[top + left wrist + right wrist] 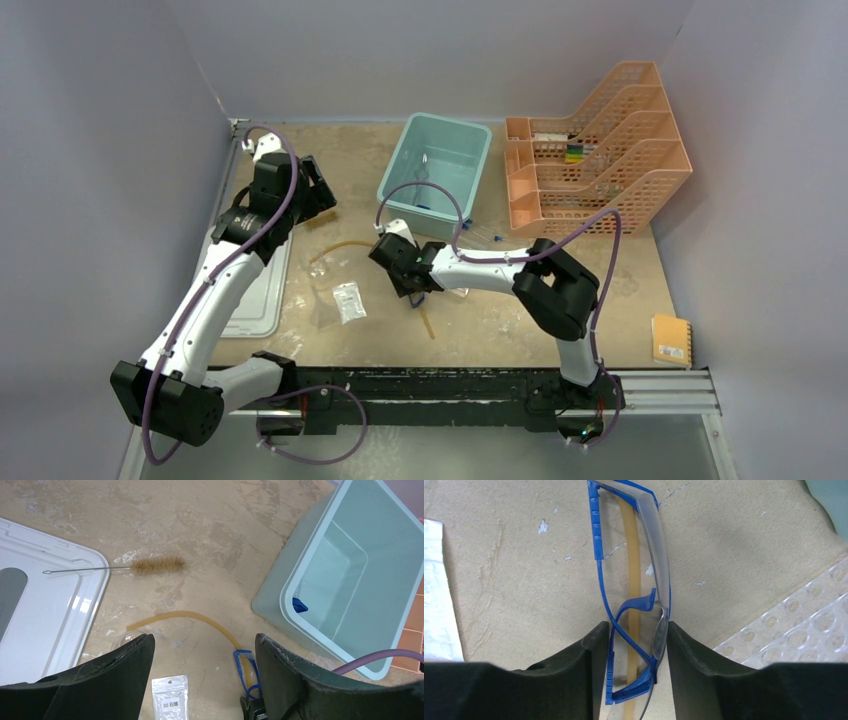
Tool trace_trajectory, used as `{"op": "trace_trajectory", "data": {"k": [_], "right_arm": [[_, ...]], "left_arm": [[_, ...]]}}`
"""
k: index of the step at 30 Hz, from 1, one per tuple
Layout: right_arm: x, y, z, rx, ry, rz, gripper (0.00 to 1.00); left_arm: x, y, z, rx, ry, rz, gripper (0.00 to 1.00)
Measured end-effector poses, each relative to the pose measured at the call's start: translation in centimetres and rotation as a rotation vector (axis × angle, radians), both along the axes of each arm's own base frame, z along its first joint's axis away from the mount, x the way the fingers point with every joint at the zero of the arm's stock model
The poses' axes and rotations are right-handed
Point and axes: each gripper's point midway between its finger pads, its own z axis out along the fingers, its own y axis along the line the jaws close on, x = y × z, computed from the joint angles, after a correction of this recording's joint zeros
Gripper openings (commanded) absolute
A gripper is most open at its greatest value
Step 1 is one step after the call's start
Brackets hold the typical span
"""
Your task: Organize the chemistry lab equipment
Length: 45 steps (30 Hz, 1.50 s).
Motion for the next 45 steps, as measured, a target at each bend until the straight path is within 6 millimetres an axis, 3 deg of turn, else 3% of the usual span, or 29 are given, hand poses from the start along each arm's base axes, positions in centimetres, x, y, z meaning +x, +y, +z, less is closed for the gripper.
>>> {"op": "trace_trajectory", "data": {"k": [7,11,19,23,29,36,40,45], "right_arm": [[0.0,-0.1,0.2,-0.007,-0.006,0.012,0.40],[0.1,0.1,1.7,0.021,-0.021,0.015,0.41],[0.5,0.5,9.4,0.205,-0.096,0.020,0.41],[1.3,0.1,13.5,0.332,-0.109,0.008,0.41],[5.9,-3.6,19.3,0.503,-0.174,-0.136,0.41],[13.3,-6.5,24.0,0.605,-0.258,-0.348,0.40],[17.2,-6.7,23.5,0.582,-0.267,-0.466,0.41],[20.9,-5.6,19.5,0.507,-0.247,-0.569,0.41]], "left_arm": [[0.0,0.0,0.0,-0.001,0.000,0.000,0.72],[0.0,0.0,-0.1,-0.001,0.002,0.000,0.72],[-0.2,0.1,-0.6,0.006,0.015,0.003,0.73],[-0.1,0.7,0.5,0.025,-0.002,0.031,0.73],[0.9,1.0,2.6,0.020,-0.067,0.060,0.71],[1.9,-1.0,0.4,-0.049,-0.025,0.006,0.71],[2.1,-2.1,-1.1,-0.078,0.012,-0.032,0.71],[2.3,-2.8,-1.5,-0.101,0.022,-0.056,0.71]]}}
